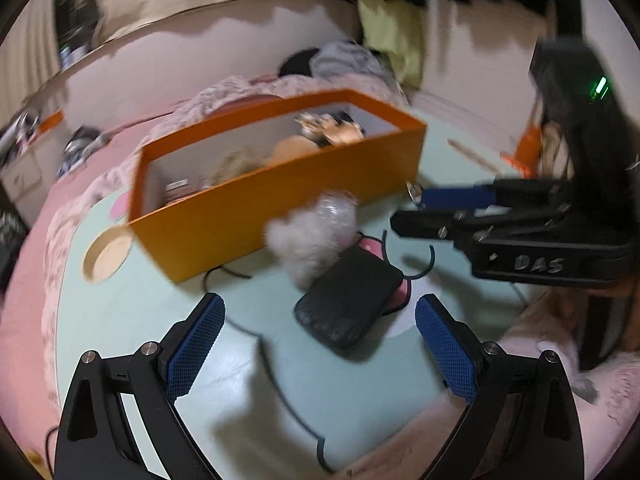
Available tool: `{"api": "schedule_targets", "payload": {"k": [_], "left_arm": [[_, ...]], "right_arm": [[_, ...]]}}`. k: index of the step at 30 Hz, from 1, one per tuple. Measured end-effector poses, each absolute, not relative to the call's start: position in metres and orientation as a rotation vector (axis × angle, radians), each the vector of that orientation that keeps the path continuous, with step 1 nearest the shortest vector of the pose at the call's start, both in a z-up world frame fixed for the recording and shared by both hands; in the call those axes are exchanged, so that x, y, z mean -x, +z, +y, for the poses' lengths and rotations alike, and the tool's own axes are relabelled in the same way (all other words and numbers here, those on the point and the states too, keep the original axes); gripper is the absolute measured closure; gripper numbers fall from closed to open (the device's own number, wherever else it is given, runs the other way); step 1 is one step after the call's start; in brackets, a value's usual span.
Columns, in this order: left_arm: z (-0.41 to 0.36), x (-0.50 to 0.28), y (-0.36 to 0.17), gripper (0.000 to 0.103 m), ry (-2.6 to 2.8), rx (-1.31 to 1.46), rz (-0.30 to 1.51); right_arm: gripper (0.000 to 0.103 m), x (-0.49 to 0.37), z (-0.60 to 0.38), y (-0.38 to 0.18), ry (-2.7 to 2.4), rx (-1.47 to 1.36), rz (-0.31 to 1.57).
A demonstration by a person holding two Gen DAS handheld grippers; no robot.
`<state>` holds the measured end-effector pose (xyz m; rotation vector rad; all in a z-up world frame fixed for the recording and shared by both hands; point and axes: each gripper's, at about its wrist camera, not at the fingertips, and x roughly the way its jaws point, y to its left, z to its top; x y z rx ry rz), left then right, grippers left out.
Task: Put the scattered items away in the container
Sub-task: 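Grasp the black case with the left gripper while the right grasps the silver cone, then drop the black case into the box with the left gripper while the right drops the cone in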
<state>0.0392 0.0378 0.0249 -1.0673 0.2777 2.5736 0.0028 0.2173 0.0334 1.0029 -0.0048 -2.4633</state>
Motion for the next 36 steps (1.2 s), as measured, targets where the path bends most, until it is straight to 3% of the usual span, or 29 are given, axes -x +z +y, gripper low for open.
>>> {"api": "schedule_targets", "payload": {"k": [4, 6, 8, 9, 12, 23, 30, 36], "left_arm": [[0.048, -0.032, 0.023, 0.011, 2.559, 1.054, 0.365], [0.051, -0.028, 0.020, 0.036, 2.522, 1.077, 0.377], [0.053, -0.023, 0.013, 0.056, 2.463, 1.134, 0.368], [0.052, -0.022, 0.012, 0.061, 2.446, 1.133, 0.346], [0.049, -0.027, 0.012, 0.062, 2.446, 1.132, 0.326], [0.027, -0.056, 0.051, 0.062, 2.509, 0.985, 0.197], [0.018, -0.009, 0.088, 0.062, 2.561, 0.943, 0.189], [0.006, 0.054, 0.095, 0.062, 2.640, 0.993, 0.129]], "right_arm": [[0.057, -0.001, 0.230, 0.036, -2.505, -0.987, -0.070], [0.057, 0.006, 0.231, 0.033, -2.518, -1.029, -0.062], [0.057, 0.016, 0.229, 0.028, -2.505, -1.087, -0.053], [0.057, 0.022, 0.225, 0.024, -2.488, -1.129, -0.035], [0.066, 0.024, 0.216, 0.024, -2.479, -1.136, 0.042], [0.067, -0.004, 0.220, 0.047, -2.442, -0.977, -0.028], [0.067, 0.028, 0.207, 0.095, -2.494, -0.866, 0.007], [0.067, 0.078, 0.200, 0.098, -2.522, -0.917, -0.030]]}}
